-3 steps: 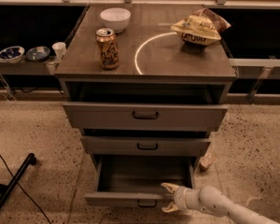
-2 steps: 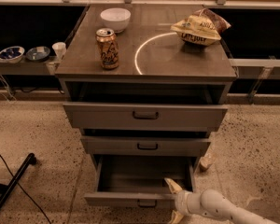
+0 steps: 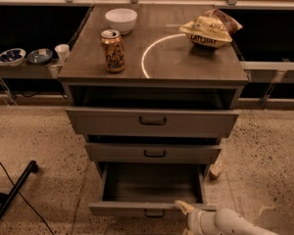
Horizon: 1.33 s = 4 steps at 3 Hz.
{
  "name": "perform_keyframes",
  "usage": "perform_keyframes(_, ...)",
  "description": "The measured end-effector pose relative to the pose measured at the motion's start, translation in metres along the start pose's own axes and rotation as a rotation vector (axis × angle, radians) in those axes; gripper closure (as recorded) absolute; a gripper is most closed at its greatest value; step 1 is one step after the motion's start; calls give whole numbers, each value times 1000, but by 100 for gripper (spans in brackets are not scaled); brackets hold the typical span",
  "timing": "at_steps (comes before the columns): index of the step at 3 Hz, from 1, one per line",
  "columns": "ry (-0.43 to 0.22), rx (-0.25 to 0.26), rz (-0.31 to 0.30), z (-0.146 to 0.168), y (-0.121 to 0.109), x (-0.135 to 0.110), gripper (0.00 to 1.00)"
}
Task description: Close bottom drawer
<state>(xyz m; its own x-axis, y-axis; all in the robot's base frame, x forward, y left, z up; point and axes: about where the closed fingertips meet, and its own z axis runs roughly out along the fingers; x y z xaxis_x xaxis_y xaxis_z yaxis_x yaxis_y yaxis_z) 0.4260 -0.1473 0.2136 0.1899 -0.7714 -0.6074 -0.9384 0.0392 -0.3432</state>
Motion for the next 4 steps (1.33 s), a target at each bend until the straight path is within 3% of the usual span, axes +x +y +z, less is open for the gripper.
perform_keyframes(2, -9, -17, 33, 6, 13, 8, 66)
perform_keyframes(3, -14, -14, 44, 16, 5, 14, 89)
perform_keyframes(4, -6, 7, 63, 26, -7, 28, 100)
